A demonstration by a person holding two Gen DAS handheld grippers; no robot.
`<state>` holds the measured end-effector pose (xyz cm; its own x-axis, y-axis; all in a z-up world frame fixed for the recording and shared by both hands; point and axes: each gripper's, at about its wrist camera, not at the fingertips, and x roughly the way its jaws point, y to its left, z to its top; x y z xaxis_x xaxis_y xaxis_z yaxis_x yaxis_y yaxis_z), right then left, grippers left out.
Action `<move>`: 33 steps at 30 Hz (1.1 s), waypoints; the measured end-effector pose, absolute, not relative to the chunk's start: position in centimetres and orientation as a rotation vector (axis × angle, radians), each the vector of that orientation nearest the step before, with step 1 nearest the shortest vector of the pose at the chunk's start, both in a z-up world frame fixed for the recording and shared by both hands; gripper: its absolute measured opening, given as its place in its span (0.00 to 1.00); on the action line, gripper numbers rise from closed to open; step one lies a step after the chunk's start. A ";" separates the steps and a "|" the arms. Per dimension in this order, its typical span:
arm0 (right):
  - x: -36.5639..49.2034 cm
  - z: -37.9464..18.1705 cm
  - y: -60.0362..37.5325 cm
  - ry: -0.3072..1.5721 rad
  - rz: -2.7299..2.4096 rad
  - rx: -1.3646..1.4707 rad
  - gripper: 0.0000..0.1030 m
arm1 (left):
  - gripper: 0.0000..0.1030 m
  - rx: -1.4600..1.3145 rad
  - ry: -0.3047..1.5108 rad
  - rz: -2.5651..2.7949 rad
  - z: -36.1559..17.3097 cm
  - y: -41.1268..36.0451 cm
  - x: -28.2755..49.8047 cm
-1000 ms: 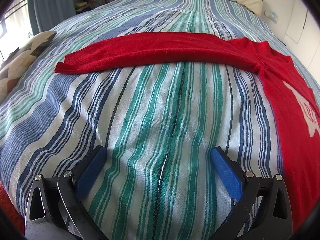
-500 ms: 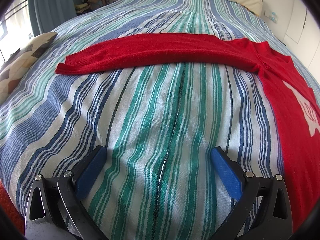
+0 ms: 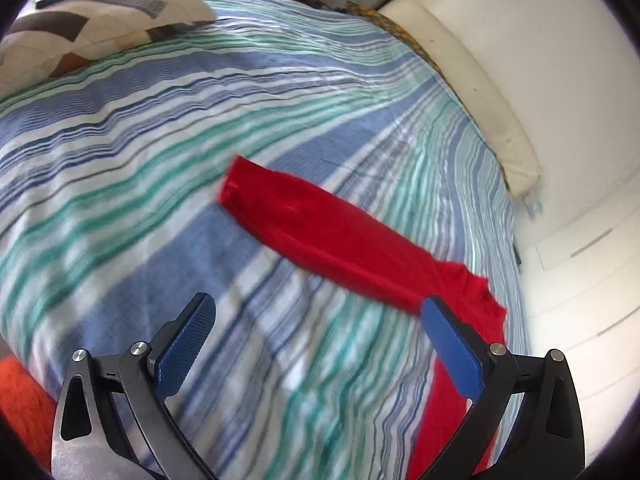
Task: Fold small clothes
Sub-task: 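Move the left tool to the folded sleeve cuff and close on it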
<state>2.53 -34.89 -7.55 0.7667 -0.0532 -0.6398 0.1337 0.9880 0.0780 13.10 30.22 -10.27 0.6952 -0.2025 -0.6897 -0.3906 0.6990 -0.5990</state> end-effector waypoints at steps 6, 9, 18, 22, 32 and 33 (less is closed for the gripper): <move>2.7 -7.9 -34.4 0.706 -0.090 0.108 0.73 | 0.93 -0.844 0.896 0.212 -12.8 36.0 18.1; 2.7 -7.9 -34.2 0.707 -0.093 0.097 0.73 | 0.75 -0.840 0.969 0.207 -15.0 36.0 20.8; 3.1 -8.6 -34.3 0.732 -0.101 0.100 0.73 | 0.03 -0.595 1.022 0.200 -13.4 31.5 24.8; 3.2 -8.7 -35.0 0.728 -0.100 0.137 0.73 | 0.02 -0.442 0.961 0.146 -7.7 28.1 26.2; 3.3 -8.6 -35.6 0.708 -0.070 0.195 0.73 | 0.02 -0.173 0.830 -0.356 5.1 4.7 33.9; 3.2 -8.5 -35.7 0.706 -0.068 0.201 0.73 | 0.02 -0.155 0.827 -0.398 5.5 1.9 34.5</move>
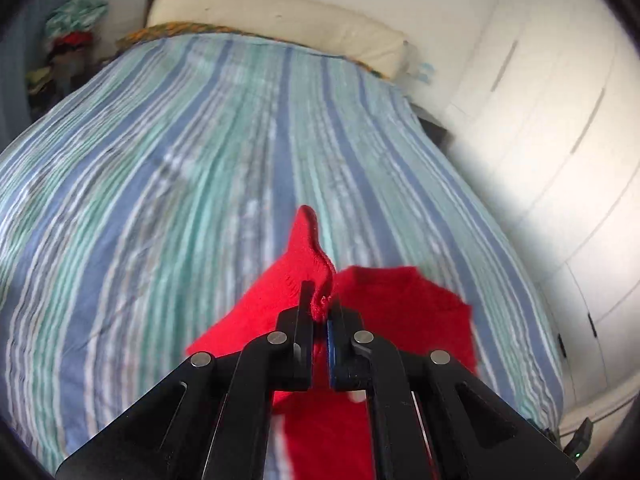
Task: Fold small clothes
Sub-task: 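Move the left tool to the folded sleeve cuff and close on it, then lift the sweater hem with the left tool and fold it toward the collar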
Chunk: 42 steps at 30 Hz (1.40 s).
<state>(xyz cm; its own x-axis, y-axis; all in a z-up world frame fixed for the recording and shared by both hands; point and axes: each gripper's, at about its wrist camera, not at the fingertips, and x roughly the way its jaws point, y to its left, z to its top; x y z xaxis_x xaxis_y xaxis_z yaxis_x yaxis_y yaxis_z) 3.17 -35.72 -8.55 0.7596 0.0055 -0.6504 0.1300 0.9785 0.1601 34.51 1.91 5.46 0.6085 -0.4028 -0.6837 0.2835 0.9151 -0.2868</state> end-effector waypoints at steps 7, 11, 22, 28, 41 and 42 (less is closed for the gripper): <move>3.0 -8.5 -37.0 0.702 -0.071 0.257 0.73 | 0.02 -0.034 0.888 -0.555 2.2 -12.9 36.4; 3.2 -8.8 -37.6 0.708 -0.069 0.285 0.74 | 0.09 0.087 1.002 -0.480 -3.2 -17.7 36.5; 3.4 -9.5 -38.7 0.719 -0.058 0.348 0.74 | 0.63 -0.159 0.996 -0.313 -4.7 -5.0 37.1; 4.0 -10.4 -39.3 0.750 -0.065 0.392 0.74 | 0.59 -0.237 1.176 -0.190 -10.3 4.0 38.4; 4.2 -10.3 -38.4 0.785 -0.099 0.325 0.74 | 0.03 -0.130 1.200 -0.200 -15.4 1.3 37.2; 4.4 -9.7 -38.4 0.792 -0.091 0.335 0.74 | 0.03 -0.116 1.198 -0.188 -15.4 1.7 37.2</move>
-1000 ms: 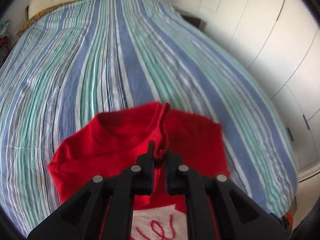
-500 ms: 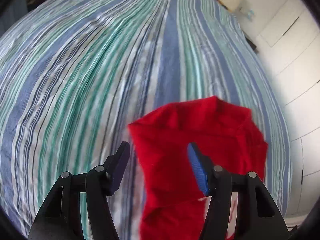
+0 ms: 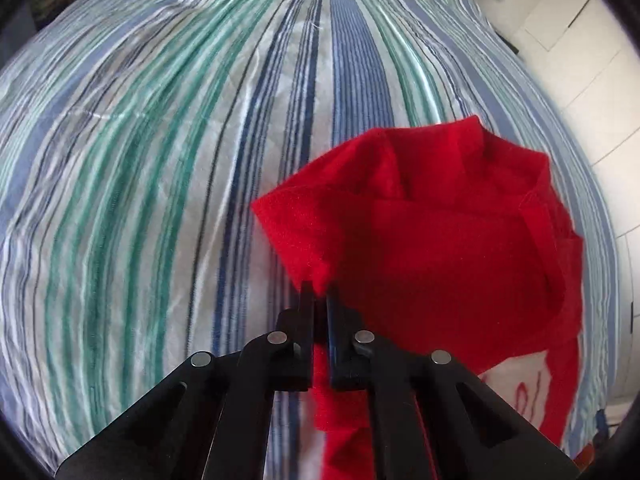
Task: Fold small clothes
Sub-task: 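Lift the sweater hem with the left tool and fold it toward the collar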
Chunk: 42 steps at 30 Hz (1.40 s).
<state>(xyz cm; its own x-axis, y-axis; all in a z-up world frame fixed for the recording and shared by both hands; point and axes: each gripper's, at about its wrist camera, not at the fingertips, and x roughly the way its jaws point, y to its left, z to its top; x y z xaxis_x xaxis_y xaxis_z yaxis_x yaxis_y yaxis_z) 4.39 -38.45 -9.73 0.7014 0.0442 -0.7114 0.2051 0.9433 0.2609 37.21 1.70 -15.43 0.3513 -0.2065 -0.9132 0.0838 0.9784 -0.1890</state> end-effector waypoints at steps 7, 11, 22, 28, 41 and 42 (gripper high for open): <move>15.6 -4.7 -33.7 0.963 0.308 0.549 0.79 | 0.04 -0.141 1.192 -0.194 -16.5 1.7 36.6; 24.6 -5.6 -28.3 0.932 0.439 0.703 0.87 | 0.06 -0.165 1.186 -0.192 -16.8 2.0 36.5; 33.0 -14.7 -30.1 0.907 0.062 0.758 0.79 | 0.10 -0.206 1.182 -0.229 -17.1 3.2 36.1; 27.3 -12.6 -40.0 0.889 -0.235 0.672 0.80 | 0.32 -0.209 1.137 -0.173 -15.3 3.8 34.5; 29.6 -15.4 -30.5 1.142 0.084 0.387 0.77 | 0.67 0.026 1.054 -0.108 -10.8 -0.4 28.6; 28.5 -14.8 -30.9 1.122 0.064 0.365 0.77 | 0.67 0.043 1.048 -0.110 -10.7 -0.5 28.3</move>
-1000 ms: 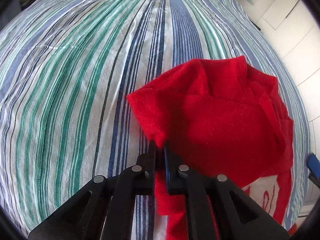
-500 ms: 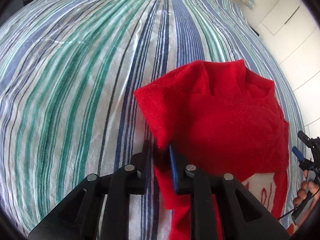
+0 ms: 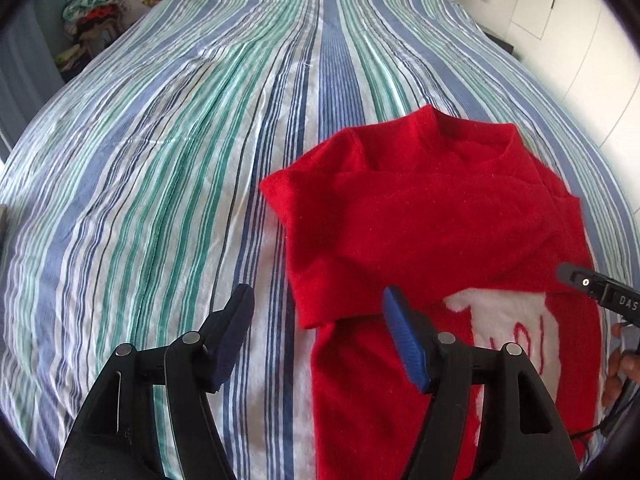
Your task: Fold small clothes
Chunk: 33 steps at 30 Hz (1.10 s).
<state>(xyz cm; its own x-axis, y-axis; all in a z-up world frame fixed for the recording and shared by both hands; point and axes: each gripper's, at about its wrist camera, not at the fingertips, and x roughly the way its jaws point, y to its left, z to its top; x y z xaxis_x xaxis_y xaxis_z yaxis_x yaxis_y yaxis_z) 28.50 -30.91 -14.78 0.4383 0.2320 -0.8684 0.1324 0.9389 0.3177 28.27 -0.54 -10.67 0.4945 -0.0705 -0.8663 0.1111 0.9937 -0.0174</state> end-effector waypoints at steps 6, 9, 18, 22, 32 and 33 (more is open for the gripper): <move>22.7 -10.3 -32.9 1.051 0.040 0.223 0.77 | 0.67 0.085 1.020 -0.118 -9.6 -1.0 26.6; 18.8 -8.1 -34.3 1.015 0.042 0.167 0.77 | 0.67 0.098 0.993 -0.122 -8.5 -1.0 25.7; 8.0 -2.6 -36.2 0.920 0.075 0.026 0.77 | 0.72 0.199 0.992 -0.212 -7.5 1.8 17.8; -0.1 3.4 -37.1 0.787 0.051 -0.138 0.82 | 0.79 0.073 1.082 -0.286 -9.8 5.8 10.8; 0.8 -8.7 -35.4 1.170 0.322 0.240 0.83 | 0.48 -0.102 1.288 -0.505 -15.5 2.1 5.5; 1.3 -10.4 -35.6 1.221 0.290 0.283 0.81 | 0.42 -0.116 1.301 -0.519 -15.5 1.9 5.5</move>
<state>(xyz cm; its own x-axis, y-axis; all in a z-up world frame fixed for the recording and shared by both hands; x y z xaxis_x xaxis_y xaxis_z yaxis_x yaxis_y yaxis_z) 1.26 -35.60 -10.37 0.3149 0.3664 -0.8756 -0.0659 0.9287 0.3649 5.48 1.94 -15.55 0.1705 -0.4279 -0.8876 0.3005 0.8805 -0.3667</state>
